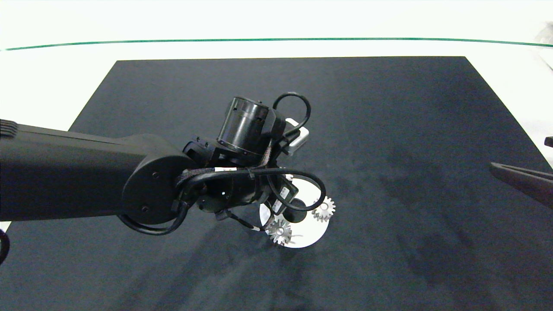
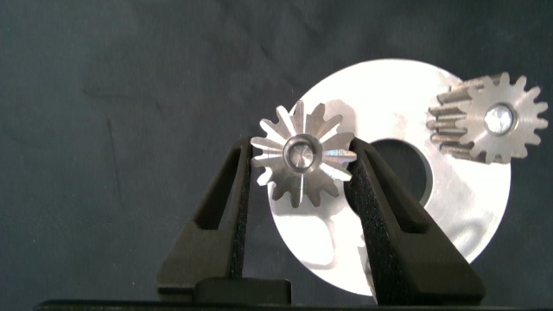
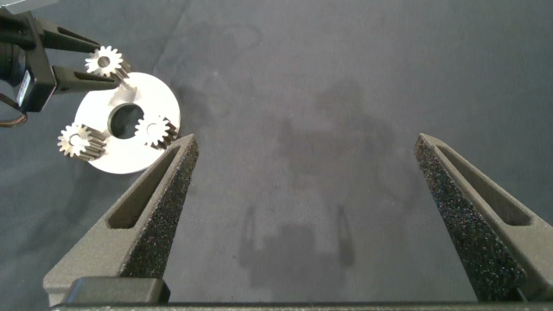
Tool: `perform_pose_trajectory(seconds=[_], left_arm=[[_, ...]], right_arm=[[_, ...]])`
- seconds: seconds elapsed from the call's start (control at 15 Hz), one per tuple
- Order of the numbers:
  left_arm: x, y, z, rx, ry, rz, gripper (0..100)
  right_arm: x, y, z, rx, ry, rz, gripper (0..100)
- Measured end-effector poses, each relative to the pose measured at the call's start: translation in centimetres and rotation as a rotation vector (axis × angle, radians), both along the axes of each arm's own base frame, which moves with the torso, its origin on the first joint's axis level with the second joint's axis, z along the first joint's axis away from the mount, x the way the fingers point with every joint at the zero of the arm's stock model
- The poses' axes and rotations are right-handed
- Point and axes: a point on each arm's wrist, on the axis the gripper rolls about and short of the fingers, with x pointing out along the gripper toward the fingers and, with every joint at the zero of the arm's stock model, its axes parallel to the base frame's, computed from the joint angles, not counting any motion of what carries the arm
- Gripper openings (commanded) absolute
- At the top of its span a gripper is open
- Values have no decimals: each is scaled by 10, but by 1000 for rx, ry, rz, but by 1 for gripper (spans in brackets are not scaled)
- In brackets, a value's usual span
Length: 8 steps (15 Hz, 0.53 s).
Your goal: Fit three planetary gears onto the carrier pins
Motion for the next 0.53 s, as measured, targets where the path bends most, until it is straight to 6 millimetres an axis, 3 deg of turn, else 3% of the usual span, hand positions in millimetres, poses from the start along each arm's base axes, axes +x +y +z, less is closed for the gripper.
perform_pose_trajectory(seconds=[0.53], left_arm=[[-2,1,-5,11,12,3,16]], right_arm=[[0,0,0,1,-2,1,100]])
